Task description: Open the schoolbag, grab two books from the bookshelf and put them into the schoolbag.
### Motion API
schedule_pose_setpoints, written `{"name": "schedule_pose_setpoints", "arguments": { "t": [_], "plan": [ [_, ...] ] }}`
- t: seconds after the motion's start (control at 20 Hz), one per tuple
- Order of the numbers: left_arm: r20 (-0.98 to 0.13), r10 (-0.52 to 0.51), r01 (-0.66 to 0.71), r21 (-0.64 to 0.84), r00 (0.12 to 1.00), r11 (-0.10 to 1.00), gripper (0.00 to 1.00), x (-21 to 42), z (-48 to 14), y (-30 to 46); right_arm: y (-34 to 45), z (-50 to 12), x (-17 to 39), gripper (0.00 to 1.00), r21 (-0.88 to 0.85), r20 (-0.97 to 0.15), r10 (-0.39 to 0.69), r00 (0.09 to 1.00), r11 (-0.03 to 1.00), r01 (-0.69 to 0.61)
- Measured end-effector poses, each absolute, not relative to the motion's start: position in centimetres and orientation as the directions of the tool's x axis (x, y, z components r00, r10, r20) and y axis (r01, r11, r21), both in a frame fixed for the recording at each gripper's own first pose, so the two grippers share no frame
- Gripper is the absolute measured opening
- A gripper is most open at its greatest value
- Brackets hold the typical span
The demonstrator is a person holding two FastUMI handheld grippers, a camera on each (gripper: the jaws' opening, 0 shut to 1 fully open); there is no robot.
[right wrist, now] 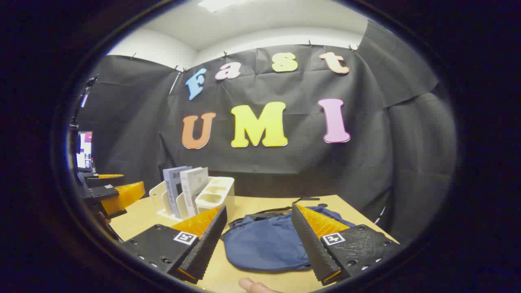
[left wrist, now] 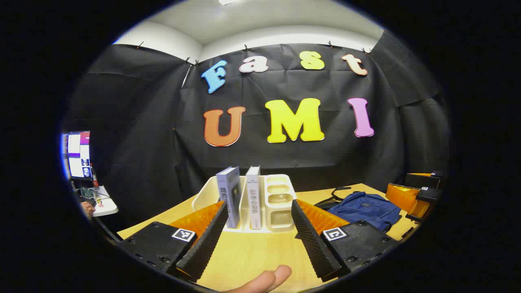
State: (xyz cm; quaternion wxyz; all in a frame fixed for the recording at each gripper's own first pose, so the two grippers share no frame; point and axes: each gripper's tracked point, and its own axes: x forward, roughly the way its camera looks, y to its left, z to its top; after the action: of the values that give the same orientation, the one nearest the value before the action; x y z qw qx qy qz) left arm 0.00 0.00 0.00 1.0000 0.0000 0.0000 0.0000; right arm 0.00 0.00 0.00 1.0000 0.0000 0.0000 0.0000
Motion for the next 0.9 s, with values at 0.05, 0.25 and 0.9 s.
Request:
{"name": "schedule_pose_setpoints", "arguments": {
  "t": [0.05, 0.25, 0.9],
  "plan": [
    [-0.011, 0.003, -0.004, -0.006, 1.000, 1.000, 0.98, -0.2, -0.2, 0.9, 1.3, 0.2, -0.3, 0.98, 0.002, -0.003, 0.007, 1.000, 1.000, -0.007],
    [-0.032, -0.046, 0.045, -0.012, 0.998, 0.999, 0.98, -1.0, -0.4, 1.8, 3.7, 0.4, -1.3, 0.93, -0.013, -0.020, -0.022, 1.000, 1.000, 0.022],
    [-0.019, -0.121, 0.121, -0.032, 0.992, 0.992, 0.98, -2.4, 0.4, 3.6, 2.2, 1.7, -3.6, 0.95, -0.048, -0.018, -0.148, 0.989, 0.988, 0.147]
  ]
}}
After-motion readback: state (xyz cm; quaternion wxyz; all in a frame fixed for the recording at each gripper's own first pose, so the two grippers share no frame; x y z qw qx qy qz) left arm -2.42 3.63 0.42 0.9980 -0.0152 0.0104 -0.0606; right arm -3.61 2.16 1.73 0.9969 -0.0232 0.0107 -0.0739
